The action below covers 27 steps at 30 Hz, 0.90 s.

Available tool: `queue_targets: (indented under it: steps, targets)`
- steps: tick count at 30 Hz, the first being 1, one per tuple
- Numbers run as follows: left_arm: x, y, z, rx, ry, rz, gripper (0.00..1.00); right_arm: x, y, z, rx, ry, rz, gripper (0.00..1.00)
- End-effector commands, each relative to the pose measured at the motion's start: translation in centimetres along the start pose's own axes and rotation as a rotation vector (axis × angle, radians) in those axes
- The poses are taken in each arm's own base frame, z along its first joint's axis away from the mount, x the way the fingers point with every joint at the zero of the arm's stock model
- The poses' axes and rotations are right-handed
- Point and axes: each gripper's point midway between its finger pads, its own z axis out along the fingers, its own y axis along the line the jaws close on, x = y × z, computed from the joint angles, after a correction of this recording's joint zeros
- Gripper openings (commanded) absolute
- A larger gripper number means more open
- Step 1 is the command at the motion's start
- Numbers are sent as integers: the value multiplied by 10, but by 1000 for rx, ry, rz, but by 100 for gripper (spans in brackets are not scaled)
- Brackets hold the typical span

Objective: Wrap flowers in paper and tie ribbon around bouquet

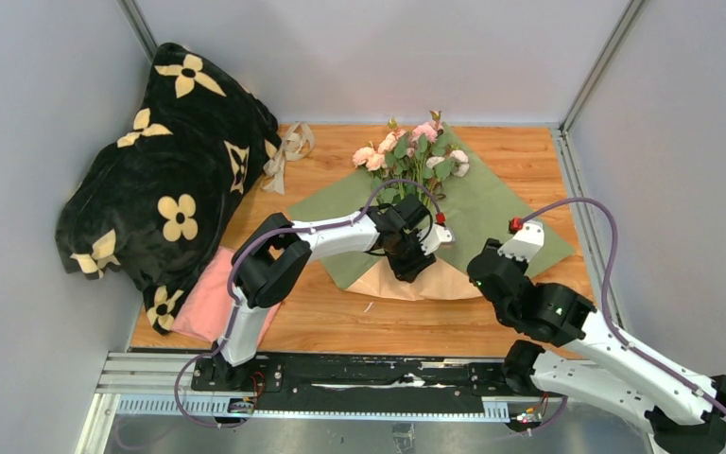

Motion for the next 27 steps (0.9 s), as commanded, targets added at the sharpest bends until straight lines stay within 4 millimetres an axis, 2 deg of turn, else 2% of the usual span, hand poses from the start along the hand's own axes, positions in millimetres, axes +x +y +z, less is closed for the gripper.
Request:
queue_targets:
  steps: [1, 2, 5, 6, 7, 8, 10, 12, 15, 20, 23, 25, 27]
  targets:
    - [7, 3, 8, -10, 0, 2, 49, 3, 13, -2, -69, 83, -166, 33]
    - [7, 2, 9, -5, -4, -2, 49, 14, 26, 2, -126, 142, -151, 28]
    - [8, -1, 7, 13, -13, -31, 49, 46, 40, 20, -202, 296, -41, 8]
    - [9, -1, 7, 17, -15, -38, 49, 63, 41, 27, -229, 341, -3, 3]
    - [9, -2, 7, 19, -18, -42, 49, 65, 51, 31, -293, 355, 64, 0]
    - [11, -2, 7, 20, -18, -45, 49, 80, 54, 36, -333, 395, 117, 0]
    - [12, -1, 7, 17, -18, -49, 49, 97, 65, 42, -428, 469, 210, 0]
    - [13, 0, 7, 17, -18, -53, 49, 116, 63, 50, -450, 531, 241, 0]
    - [9, 0, 6, 18, -23, -52, 49, 140, 38, 63, -348, 615, 242, 0]
    - [11, 9, -7, -38, 7, 11, 50, 158, -33, 76, -16, 572, 237, 0]
    - [25, 19, -22, -91, 59, 73, 50, 161, -64, 73, 112, 513, 241, 0]
    - [40, 21, -32, -109, 99, 111, 52, 160, -75, 70, 148, 472, 250, 0]
    - [57, 19, -43, -108, 139, 143, 54, 160, -77, 68, 147, 446, 272, 0]
